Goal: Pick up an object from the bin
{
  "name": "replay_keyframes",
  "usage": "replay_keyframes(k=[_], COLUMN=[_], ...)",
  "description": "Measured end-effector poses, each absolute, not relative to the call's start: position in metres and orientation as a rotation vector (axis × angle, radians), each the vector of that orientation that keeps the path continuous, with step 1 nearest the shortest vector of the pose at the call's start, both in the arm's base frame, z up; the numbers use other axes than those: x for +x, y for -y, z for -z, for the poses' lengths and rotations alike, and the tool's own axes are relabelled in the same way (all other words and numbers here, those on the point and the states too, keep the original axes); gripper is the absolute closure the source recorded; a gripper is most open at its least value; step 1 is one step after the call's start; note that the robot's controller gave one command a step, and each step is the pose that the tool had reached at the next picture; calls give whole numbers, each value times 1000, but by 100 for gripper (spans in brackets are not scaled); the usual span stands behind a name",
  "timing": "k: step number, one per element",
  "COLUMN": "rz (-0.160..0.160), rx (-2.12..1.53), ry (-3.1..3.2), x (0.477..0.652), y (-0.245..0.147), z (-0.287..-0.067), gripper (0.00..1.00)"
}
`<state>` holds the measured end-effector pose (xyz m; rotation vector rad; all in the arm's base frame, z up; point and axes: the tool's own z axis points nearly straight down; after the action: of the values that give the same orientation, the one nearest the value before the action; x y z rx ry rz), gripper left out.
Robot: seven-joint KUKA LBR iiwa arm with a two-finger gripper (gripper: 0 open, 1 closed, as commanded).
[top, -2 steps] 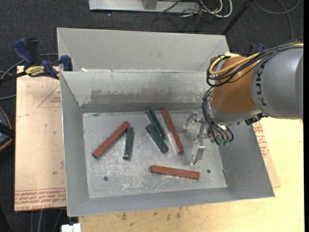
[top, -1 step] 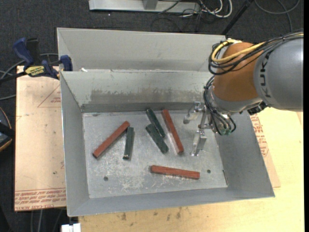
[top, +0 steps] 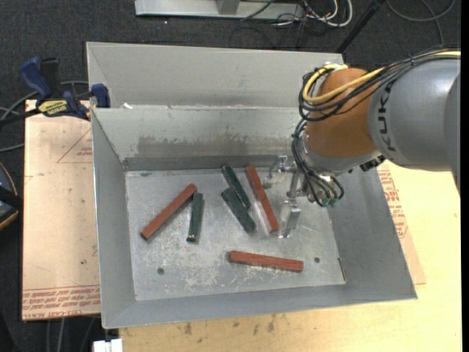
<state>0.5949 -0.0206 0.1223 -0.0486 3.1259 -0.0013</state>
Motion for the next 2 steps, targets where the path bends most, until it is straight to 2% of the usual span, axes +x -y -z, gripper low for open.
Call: replay_keyframes(k=[1,2], rz=[-7,0], rx=[-332,-421], ry=[-3134,-3100], x=[532,517], y=[37,40], z=[-135,-74], gripper=[0,100])
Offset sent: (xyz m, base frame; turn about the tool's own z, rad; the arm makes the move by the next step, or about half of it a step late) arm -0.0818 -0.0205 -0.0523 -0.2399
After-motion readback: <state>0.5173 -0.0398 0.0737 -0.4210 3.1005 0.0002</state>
